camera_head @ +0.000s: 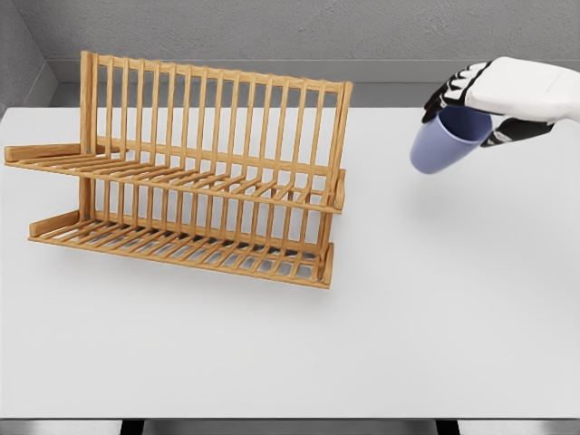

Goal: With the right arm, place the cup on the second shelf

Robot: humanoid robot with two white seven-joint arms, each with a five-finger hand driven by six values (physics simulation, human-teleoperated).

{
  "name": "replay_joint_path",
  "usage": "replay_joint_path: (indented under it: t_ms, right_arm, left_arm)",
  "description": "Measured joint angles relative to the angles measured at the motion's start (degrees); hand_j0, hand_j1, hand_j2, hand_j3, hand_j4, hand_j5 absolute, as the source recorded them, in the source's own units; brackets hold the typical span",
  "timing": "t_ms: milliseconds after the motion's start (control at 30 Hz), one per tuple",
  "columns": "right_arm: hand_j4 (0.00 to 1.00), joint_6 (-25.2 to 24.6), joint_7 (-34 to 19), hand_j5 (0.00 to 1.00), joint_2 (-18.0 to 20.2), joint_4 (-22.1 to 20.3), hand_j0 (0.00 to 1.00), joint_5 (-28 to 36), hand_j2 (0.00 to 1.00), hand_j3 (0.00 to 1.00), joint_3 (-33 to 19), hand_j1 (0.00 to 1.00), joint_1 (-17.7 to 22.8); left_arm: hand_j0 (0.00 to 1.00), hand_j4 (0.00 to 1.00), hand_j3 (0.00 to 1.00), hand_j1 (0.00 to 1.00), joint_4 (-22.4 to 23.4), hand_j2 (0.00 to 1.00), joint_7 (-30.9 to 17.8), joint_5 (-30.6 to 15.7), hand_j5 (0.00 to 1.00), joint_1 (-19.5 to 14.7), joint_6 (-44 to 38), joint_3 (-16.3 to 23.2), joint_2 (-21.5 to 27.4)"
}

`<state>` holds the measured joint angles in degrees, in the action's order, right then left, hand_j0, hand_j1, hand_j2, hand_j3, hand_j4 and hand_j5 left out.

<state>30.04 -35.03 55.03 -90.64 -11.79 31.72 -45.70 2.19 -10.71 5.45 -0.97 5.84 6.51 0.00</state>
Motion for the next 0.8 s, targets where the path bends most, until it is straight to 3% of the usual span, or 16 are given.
replay_joint_path:
  t_ms: [433,800]
  right_arm:
    - [0.71,0.0,0.0,0.71,-0.6,-7.6,0.71,0.1,0.71,0.71,-1.1,0.71,-0.1]
    - [0.71,0.0,0.0,0.71,-4.4,-9.4,0.71,0.1,0.71,0.71,-0.9,0.71,-1.2]
  left_arm:
    - [1.0,1.0,1.0,1.0,0.0,1.0,0.0,0.0,1.0,0.0,0.0,0.0,0.0]
    - [1.0,1.0,1.0,1.0,0.0,1.0,0.0,0.0,1.0,0.0,0.0,0.0,0.0]
